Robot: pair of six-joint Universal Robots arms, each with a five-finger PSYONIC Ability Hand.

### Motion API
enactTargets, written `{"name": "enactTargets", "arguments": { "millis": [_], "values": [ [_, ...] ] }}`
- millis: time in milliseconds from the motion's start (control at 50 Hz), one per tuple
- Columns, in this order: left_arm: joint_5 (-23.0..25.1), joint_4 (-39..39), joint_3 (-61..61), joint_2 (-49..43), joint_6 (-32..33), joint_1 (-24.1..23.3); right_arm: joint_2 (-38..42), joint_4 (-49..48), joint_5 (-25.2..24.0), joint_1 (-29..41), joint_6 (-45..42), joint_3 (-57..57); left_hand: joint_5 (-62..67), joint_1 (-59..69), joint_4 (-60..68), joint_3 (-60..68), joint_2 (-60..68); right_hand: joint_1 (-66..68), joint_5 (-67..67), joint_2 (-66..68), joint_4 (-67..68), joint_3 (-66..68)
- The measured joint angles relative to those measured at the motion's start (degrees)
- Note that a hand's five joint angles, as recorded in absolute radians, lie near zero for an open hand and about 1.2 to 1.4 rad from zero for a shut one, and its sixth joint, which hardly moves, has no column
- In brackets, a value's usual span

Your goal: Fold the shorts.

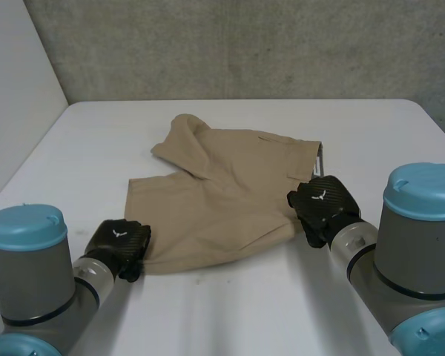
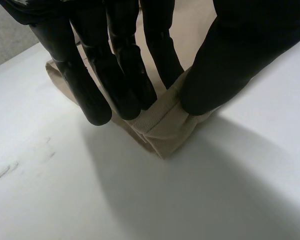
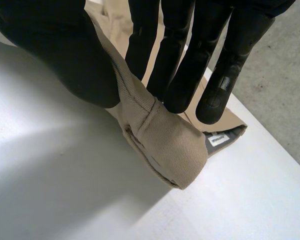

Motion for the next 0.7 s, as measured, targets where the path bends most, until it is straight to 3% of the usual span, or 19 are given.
{"name": "enactTargets", "arguments": {
  "millis": [140, 320, 360, 480, 500, 580, 600, 700],
  "values": [
    [0.0, -3.3, 0.3, 2.8, 0.7, 0.2, -0.9, 1.1, 0.0, 0.0, -0.7, -0.7, 0.0, 0.0, 0.0, 0.0, 0.0, 0.0, 0.0, 0.0, 0.0, 0.0],
    [0.8, -23.0, 1.6, 18.9, 2.1, 0.7, -4.1, 16.5, -0.3, -0.4, -9.4, -3.6, 0.0, 0.0, 0.0, 0.0, 0.0, 0.0, 0.0, 0.0, 0.0, 0.0],
    [2.5, -31.3, 2.6, 26.1, 2.7, 0.6, -6.2, 24.7, -0.4, -1.1, -13.6, -4.6, 0.0, 0.0, 0.0, 0.1, 0.0, 0.0, 0.0, 0.0, 0.0, 0.0],
    [7.4, -39.7, 4.9, 36.1, 3.7, 0.8, -10.3, 33.4, -1.3, -2.3, -18.6, -4.9, 0.0, 0.0, 0.2, 0.2, 0.2, 0.0, 0.0, 0.0, 0.0, 0.0],
    [10.0, -42.1, 5.7, 40.1, 4.1, 1.3, -11.9, 35.6, -2.3, -2.9, -20.0, -4.8, 0.0, 0.0, 0.2, 0.3, 0.2, 0.0, 0.0, 0.0, 0.0, 0.0],
    [13.0, -43.9, 6.0, 44.2, 4.4, 2.5, -14.8, 38.8, -5.1, -4.6, -22.2, -4.3, 0.0, 0.0, 0.2, 0.3, 0.2, 0.0, 0.0, 0.0, 0.0, 0.0],
    [14.2, -44.1, 5.3, 45.5, 4.5, 3.4, -16.5, 40.5, -7.9, -6.5, -23.2, -3.8, 0.0, 0.0, 0.2, 0.3, 0.2, 0.0, 0.0, 0.0, 0.0, 0.0],
    [15.2, -42.5, 3.1, 45.1, 4.6, 4.7, -17.2, 42.2, -10.9, -9.1, -23.8, -2.8, 0.0, 0.0, 0.2, 0.3, 0.2, 0.0, 0.0, 0.0, 0.0, 0.0]
  ]
}}
